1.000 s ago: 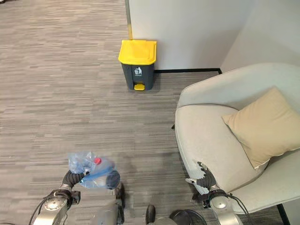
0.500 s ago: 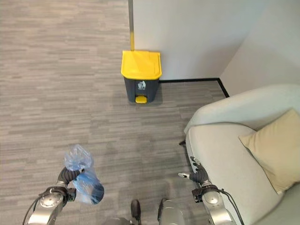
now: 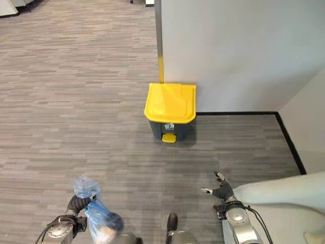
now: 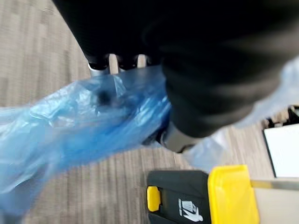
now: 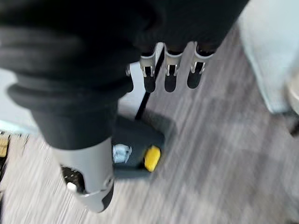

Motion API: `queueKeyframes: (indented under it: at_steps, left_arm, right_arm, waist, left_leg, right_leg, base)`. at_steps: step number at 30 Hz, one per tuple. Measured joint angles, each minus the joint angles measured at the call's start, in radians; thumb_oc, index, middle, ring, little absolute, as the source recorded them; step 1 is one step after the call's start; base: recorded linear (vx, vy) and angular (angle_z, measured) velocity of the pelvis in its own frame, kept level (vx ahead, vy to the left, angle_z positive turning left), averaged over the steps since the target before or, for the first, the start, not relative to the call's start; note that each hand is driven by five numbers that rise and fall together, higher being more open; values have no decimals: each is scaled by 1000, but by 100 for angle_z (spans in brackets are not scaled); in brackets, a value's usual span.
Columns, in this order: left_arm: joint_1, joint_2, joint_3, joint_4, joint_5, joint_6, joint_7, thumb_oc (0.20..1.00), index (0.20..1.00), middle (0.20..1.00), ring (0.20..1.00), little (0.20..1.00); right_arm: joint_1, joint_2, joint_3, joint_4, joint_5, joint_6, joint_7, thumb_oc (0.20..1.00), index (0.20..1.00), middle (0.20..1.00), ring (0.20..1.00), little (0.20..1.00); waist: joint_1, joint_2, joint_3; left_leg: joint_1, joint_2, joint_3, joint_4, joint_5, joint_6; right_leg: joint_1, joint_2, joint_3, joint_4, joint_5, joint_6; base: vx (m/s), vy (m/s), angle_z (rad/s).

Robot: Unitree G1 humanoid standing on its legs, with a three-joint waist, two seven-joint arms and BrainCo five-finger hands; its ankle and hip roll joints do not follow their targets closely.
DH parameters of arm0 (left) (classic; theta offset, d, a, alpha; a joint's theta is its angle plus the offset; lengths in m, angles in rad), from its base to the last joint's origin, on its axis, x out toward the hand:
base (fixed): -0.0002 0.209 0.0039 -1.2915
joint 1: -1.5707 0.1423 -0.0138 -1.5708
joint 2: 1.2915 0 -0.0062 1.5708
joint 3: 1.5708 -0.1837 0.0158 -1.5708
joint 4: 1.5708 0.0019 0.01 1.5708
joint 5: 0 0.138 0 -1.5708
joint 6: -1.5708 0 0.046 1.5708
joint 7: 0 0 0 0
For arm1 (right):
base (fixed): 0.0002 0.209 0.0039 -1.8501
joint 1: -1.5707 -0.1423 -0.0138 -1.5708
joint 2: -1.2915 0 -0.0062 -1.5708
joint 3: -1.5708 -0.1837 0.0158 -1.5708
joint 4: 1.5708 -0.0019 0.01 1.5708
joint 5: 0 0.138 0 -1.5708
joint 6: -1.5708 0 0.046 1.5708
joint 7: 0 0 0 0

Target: Gather garbage on tea table into small bin, then transfer packed bag to large trash can.

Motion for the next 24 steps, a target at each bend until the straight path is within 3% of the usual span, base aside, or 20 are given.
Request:
queueKeyframes:
  at_steps: [2, 4, 6, 7, 8, 9, 10, 12, 15, 18, 21, 22, 23, 24]
  left_arm:
    - [1, 4, 0, -3, 0, 1, -2, 200, 200, 200, 200, 200]
    - [6, 6, 1, -7, 0, -2, -1, 200, 200, 200, 200, 200]
    - [28, -9, -9, -5, 0, 0, -1, 200, 200, 200, 200, 200]
    - [53, -2, -8, -2, 0, -3, 0, 200, 200, 200, 200, 200]
    - [22, 9, -4, 4, 0, 1, 1, 200, 200, 200, 200, 200]
    - [0, 7, -7, 4, 1, 1, -3, 200, 200, 200, 200, 200]
    - [-18, 8, -4, 7, 1, 1, 0, 200, 200, 200, 200, 200]
    - [-21, 9, -1, 13, 1, 1, 0, 200, 200, 200, 200, 200]
    - [-65, 16, -1, 10, 1, -2, 2, 200, 200, 200, 200, 200]
    - [-63, 32, -3, 10, 0, 0, 11, 200, 200, 200, 200, 200]
    - [-62, 34, -8, 10, 0, 0, 22, 200, 200, 200, 200, 200]
    - [-55, 34, -9, 11, 0, 0, 23, 200, 200, 200, 200, 200]
    - [-54, 38, -9, 12, 0, 0, 22, 200, 200, 200, 200, 200]
    - [-45, 72, -9, -4, 0, -5, 22, 200, 200, 200, 200, 200]
  right_arm:
    - [-7, -1, 0, -4, 0, 1, -1, 1000, 1000, 1000, 1000, 1000]
    - [10, -2, 34, -1, 0, 0, -12, 1000, 1000, 1000, 1000, 1000]
    - [47, -2, 34, 20, 0, 0, -17, 1000, 1000, 1000, 1000, 1000]
    - [84, 16, 36, 41, 0, 6, -21, 1000, 1000, 1000, 1000, 1000]
    - [105, 37, 37, 45, -1, 7, -21, 1000, 1000, 1000, 1000, 1000]
    - [115, 39, 29, 46, -1, 7, -22, 1000, 1000, 1000, 1000, 1000]
    - [94, 49, 32, 47, -2, 6, -20, 1000, 1000, 1000, 1000, 1000]
    - [72, 55, 35, 43, -2, 3, -20, 1000, 1000, 1000, 1000, 1000]
    - [29, 55, 41, 40, -3, 6, -16, 1000, 1000, 1000, 1000, 1000]
    - [17, 55, 66, 39, -4, 6, -12, 1000, 1000, 1000, 1000, 1000]
    - [10, 51, 70, 39, -4, 6, -11, 1000, 1000, 1000, 1000, 1000]
    - [7, 51, 70, 40, -4, 6, -11, 1000, 1000, 1000, 1000, 1000]
    - [4, 58, 70, 41, -4, 7, -11, 1000, 1000, 1000, 1000, 1000]
    - [10, 85, 72, 44, -4, 6, -11, 1000, 1000, 1000, 1000, 1000]
  waist:
    - [-4, -6, 5]
    - [11, -9, 0]
    - [23, 32, -14]
    - [27, 38, -32]
    - [11, -11, -36]
    - [-3, -19, -37]
    - [3, -16, -39]
    - [11, -11, -53]
    - [5, -6, -57]
    - [10, 0, -56]
    - [13, 33, -42]
    - [15, 46, -37]
    - [25, 42, -26]
    - [30, -59, -20]
  left_leg:
    - [-86, -17, -10, -182, 72, 12]
    - [-175, -43, -61, -395, 152, -12]
    - [-194, -46, -80, -444, 190, 60]
    - [-162, -51, -81, -421, 193, 75]
    - [-139, -81, -21, -391, 196, 70]
    - [-96, -91, 18, -399, 200, 75]
    - [4, -119, 18, -418, 233, 80]
    - [56, -142, 20, -435, 218, 100]
    - [113, -170, 21, -489, 204, 119]
    - [160, -170, 15, -508, 207, 119]
    - [219, -154, -27, -550, 205, 116]
    - [228, -143, -31, -553, 194, 96]
    - [225, -143, -36, -512, 192, 56]
    - [160, -209, -29, -366, 156, 69]
  right_leg:
    - [62, -4, 4, 5, -30, 47]
    - [192, 3, 12, -66, -70, 109]
    - [311, 19, 42, -81, -127, 177]
    - [369, 30, 55, -58, -170, 191]
    - [364, -25, 37, 29, -185, 189]
    - [343, -56, 41, 130, -173, 168]
    - [320, -92, 92, 172, -250, 196]
    - [252, -97, 115, 199, -265, 202]
    - [32, -98, 125, 322, -274, 199]
    - [-80, -110, 123, 411, -272, 203]
    - [-171, -44, 133, 411, -260, 187]
    - [-187, -4, 129, 391, -243, 167]
    - [-191, 22, 115, 325, -164, 96]
    - [-206, -63, 115, 263, 37, 13]
  base:
    - [309, -10, -44]
    - [334, 45, -92]
    - [441, 148, -98]
    - [433, 226, -45]
    - [531, 322, 3]
    - [505, 352, -12]
    - [461, 348, -40]
    - [255, 234, -40]
    - [122, 168, 8]
    - [103, 56, 5]
    - [83, -11, 23]
    - [48, -41, 32]
    - [33, -27, 46]
    - [109, -170, 55]
